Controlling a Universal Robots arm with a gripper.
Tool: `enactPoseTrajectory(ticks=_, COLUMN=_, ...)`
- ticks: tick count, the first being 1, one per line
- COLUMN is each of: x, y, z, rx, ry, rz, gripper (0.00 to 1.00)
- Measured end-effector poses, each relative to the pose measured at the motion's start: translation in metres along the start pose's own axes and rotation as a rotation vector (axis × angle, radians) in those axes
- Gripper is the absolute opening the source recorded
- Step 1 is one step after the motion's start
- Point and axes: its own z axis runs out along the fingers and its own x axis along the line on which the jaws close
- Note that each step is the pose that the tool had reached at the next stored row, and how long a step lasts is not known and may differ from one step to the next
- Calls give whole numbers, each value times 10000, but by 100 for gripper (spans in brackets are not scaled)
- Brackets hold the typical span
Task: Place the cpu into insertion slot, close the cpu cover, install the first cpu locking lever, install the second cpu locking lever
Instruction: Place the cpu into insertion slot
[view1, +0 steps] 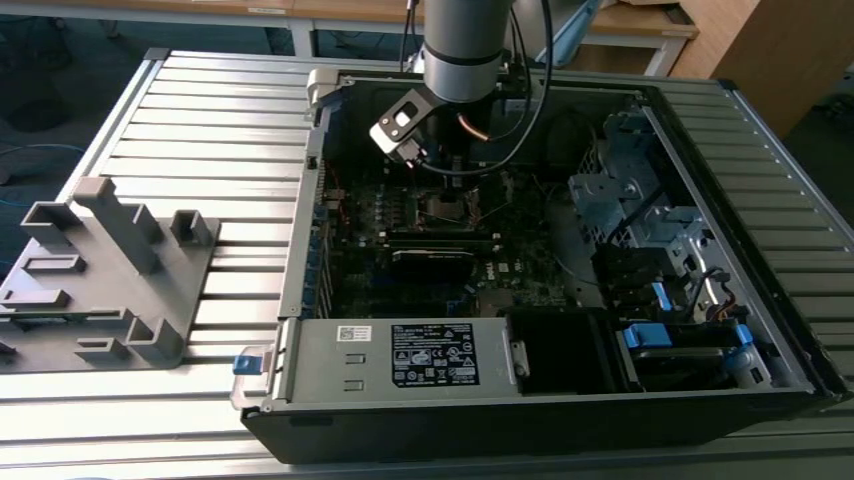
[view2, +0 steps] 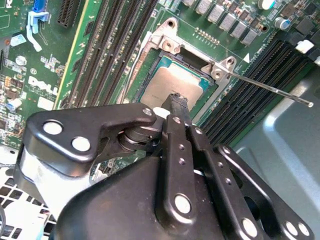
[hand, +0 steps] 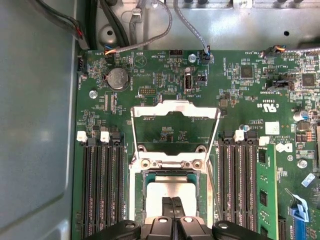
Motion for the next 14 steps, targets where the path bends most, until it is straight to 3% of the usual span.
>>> enactPoseTrajectory(ticks=9, x=0, y=0, z=3, rx=51, ry=2, rz=3, gripper=11)
enactPoseTrajectory(ticks=14, x=-2, y=-3, z=71, rx=52, ry=0, rz=2, gripper=11)
